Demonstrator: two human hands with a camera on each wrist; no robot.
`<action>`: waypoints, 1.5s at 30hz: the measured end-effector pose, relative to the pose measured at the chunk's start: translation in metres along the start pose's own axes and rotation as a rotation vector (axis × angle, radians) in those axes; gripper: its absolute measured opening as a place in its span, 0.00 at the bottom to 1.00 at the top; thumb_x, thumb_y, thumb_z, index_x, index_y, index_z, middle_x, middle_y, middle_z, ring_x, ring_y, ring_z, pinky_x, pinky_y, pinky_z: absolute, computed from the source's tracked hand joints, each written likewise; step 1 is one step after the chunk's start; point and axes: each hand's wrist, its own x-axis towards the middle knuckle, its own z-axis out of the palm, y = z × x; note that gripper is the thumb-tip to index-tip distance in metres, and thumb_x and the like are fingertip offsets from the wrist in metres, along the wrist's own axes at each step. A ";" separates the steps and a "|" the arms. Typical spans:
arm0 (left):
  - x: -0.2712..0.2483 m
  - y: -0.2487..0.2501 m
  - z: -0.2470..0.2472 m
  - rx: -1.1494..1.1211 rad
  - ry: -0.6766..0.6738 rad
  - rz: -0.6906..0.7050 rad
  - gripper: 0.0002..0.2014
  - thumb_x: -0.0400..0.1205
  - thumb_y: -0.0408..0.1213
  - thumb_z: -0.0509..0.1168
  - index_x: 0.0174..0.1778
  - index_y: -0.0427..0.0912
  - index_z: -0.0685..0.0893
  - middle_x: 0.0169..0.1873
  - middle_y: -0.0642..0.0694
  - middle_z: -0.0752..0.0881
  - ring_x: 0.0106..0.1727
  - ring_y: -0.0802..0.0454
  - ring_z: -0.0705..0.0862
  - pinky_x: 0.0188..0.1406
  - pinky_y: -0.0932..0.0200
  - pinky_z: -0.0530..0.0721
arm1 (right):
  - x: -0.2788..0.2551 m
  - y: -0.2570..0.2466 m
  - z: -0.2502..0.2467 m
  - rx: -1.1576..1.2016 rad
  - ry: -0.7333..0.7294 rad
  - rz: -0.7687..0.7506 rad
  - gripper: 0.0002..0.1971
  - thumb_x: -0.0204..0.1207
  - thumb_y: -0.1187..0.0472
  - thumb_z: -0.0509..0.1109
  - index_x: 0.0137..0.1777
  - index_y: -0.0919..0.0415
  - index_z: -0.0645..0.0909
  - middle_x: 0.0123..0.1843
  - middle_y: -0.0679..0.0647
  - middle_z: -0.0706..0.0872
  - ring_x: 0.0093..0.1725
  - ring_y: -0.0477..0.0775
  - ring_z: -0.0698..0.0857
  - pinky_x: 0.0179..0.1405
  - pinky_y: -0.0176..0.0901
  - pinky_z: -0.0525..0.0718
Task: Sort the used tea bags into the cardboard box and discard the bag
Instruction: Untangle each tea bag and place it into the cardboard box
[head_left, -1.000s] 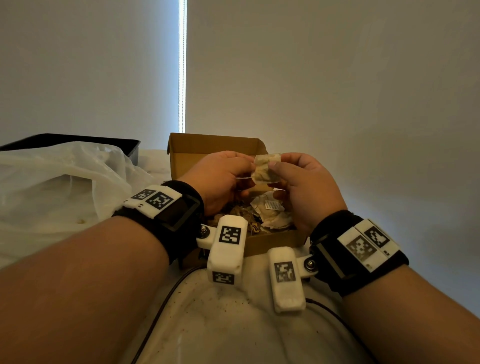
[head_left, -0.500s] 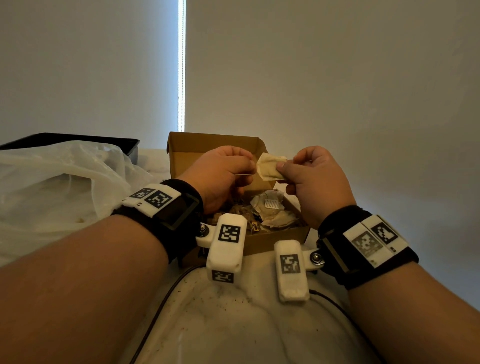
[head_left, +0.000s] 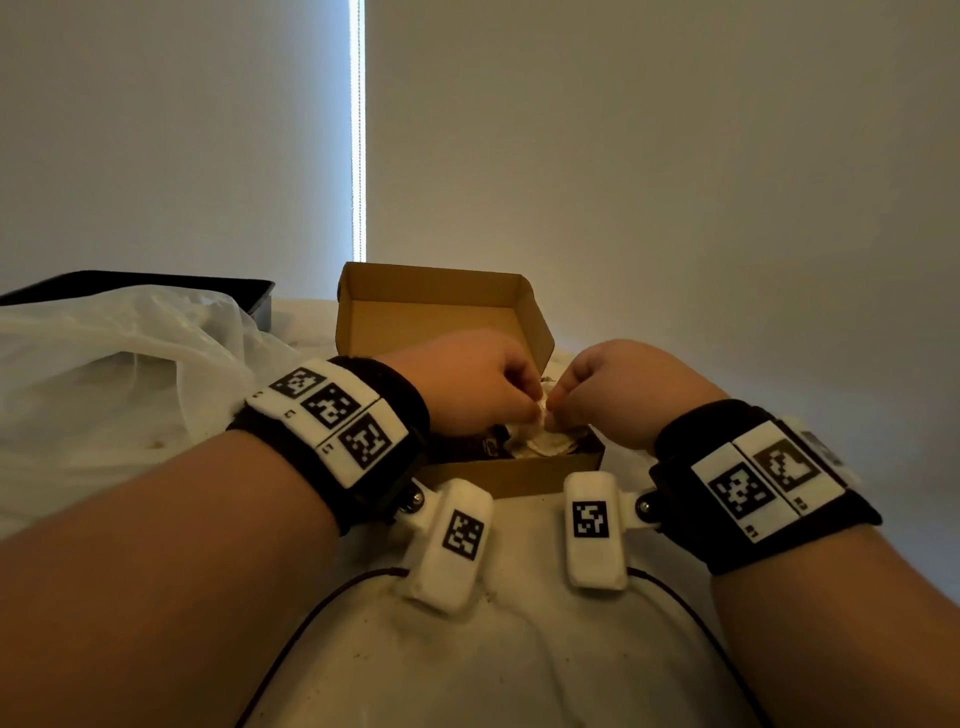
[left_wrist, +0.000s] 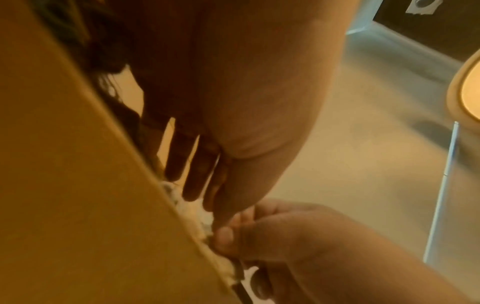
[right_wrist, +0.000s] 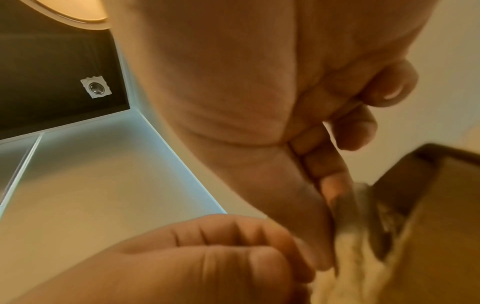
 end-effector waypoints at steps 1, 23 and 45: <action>0.001 0.004 0.003 0.043 -0.060 -0.003 0.11 0.84 0.48 0.68 0.60 0.53 0.86 0.50 0.55 0.87 0.50 0.58 0.85 0.54 0.60 0.84 | -0.001 -0.001 0.000 -0.011 -0.016 0.010 0.10 0.77 0.58 0.75 0.55 0.60 0.89 0.53 0.58 0.90 0.54 0.57 0.88 0.56 0.46 0.86; 0.007 0.016 0.023 0.229 -0.092 -0.053 0.16 0.85 0.45 0.67 0.69 0.51 0.80 0.61 0.48 0.85 0.60 0.49 0.84 0.61 0.52 0.84 | 0.016 0.016 0.007 0.022 -0.021 0.053 0.09 0.79 0.66 0.69 0.55 0.63 0.88 0.52 0.62 0.91 0.51 0.62 0.91 0.55 0.57 0.91; -0.021 -0.009 -0.047 0.101 0.302 -0.211 0.10 0.87 0.36 0.58 0.57 0.50 0.84 0.45 0.54 0.82 0.41 0.60 0.78 0.35 0.63 0.74 | 0.021 0.014 0.014 0.142 -0.015 -0.061 0.17 0.83 0.66 0.60 0.68 0.61 0.83 0.70 0.55 0.83 0.69 0.57 0.81 0.67 0.47 0.80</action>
